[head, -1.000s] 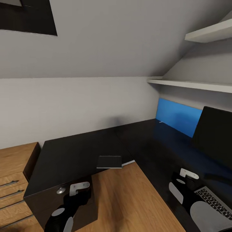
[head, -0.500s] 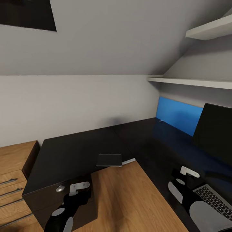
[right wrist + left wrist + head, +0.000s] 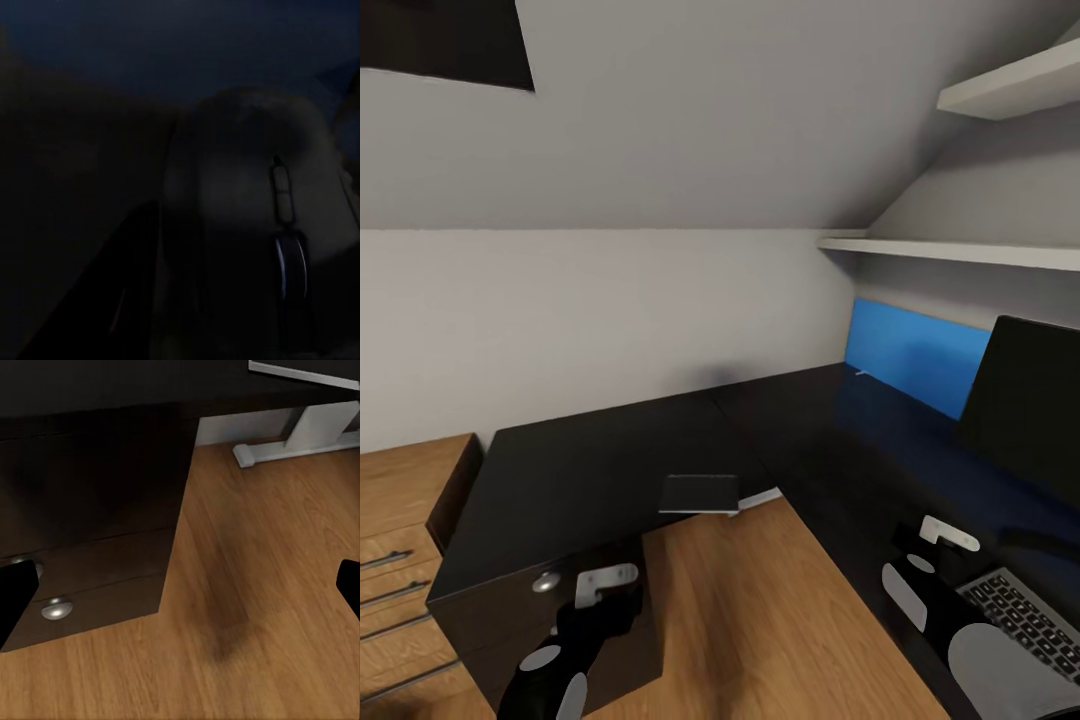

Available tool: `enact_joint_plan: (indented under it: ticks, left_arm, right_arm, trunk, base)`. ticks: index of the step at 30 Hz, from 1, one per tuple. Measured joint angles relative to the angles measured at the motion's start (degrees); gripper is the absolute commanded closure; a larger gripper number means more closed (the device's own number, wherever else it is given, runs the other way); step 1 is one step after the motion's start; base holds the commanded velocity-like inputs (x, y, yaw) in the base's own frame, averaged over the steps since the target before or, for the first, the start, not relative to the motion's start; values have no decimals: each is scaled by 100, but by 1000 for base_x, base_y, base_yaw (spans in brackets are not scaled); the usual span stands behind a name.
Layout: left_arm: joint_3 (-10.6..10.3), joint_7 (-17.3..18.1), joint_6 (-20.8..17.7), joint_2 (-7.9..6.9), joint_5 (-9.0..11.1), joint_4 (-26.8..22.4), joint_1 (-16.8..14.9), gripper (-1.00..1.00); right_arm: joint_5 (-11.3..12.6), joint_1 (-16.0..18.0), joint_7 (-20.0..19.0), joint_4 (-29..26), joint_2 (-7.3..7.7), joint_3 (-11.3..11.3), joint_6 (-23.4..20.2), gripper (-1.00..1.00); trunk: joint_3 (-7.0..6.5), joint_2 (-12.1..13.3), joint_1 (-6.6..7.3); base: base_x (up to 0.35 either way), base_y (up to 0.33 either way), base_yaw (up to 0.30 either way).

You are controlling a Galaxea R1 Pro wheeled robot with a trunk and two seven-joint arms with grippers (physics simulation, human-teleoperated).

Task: In the bedroom, organize the workspace by keeping the computer under the desk, ensuring the monitor is on the desk, placing the keyboard on the desk next to the monitor, placing the mouse on the desk next to the keyboard, moving the folder from the swivel chair onto the desk next to the mouse, stacking the notebook on top of the folder with the pen on top of the notebook, and positioning the swivel chair next to the desk.

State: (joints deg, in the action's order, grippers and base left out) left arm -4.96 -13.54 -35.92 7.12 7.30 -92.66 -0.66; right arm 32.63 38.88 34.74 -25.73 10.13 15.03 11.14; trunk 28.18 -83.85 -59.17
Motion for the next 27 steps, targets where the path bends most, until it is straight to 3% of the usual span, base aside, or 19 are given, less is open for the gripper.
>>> enact_joint_plan:
  ticks: [7,21,27]
  left_arm:
    - [0,-1,-1,0,-1,1,0,-100]
    - [1,8,-9,-2,0,0,0,-100]
    - [1,3,-7,0,0,0,0,-100]
  right_arm:
    - [0,0,4,-1,3,-3,0,100]
    - [-16,0,5,8,0,6,4,100]
    - [-17,0,4,9,0,6,2,100]
  trunk:
    - [126,-281,-154]
    - [126,-282,-154]
    - [234,-522,-286]
  base:
    - [0,0,-33]
    - [0,0,-29]
    - [0,0,0]
